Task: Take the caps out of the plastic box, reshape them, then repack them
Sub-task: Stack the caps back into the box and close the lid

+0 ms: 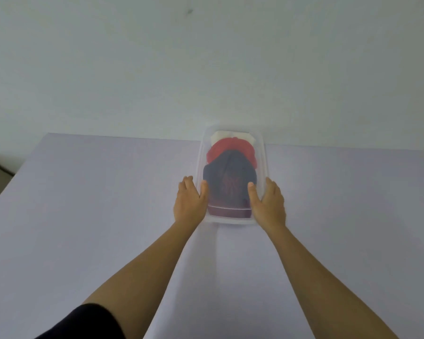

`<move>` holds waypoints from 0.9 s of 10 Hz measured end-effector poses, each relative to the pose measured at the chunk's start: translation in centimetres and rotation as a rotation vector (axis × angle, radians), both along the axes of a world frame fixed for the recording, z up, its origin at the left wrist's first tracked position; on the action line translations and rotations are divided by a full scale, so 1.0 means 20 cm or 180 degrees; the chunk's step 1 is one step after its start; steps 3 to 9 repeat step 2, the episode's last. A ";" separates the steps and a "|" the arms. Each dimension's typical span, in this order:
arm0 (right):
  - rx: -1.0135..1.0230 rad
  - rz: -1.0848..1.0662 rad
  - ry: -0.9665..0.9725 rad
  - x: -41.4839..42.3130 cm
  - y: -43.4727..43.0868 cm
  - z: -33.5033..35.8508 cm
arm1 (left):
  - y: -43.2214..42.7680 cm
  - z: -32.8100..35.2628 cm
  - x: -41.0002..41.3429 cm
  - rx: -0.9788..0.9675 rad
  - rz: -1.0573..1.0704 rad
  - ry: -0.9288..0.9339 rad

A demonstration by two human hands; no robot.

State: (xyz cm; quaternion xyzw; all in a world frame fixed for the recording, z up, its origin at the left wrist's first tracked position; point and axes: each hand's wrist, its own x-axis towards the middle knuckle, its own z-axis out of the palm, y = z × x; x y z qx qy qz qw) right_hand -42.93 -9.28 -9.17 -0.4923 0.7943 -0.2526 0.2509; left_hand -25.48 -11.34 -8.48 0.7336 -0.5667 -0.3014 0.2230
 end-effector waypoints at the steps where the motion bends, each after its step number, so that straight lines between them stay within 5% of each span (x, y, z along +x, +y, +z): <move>1: -0.0114 0.0465 0.0459 0.08 0.14 0.09 | 0.14 0.09 0.01 -0.0139 -0.0515 -0.0217; 9: -0.0063 0.0774 0.0601 0.12 0.20 0.13 | 0.19 0.14 0.03 -0.0118 -0.0764 -0.0418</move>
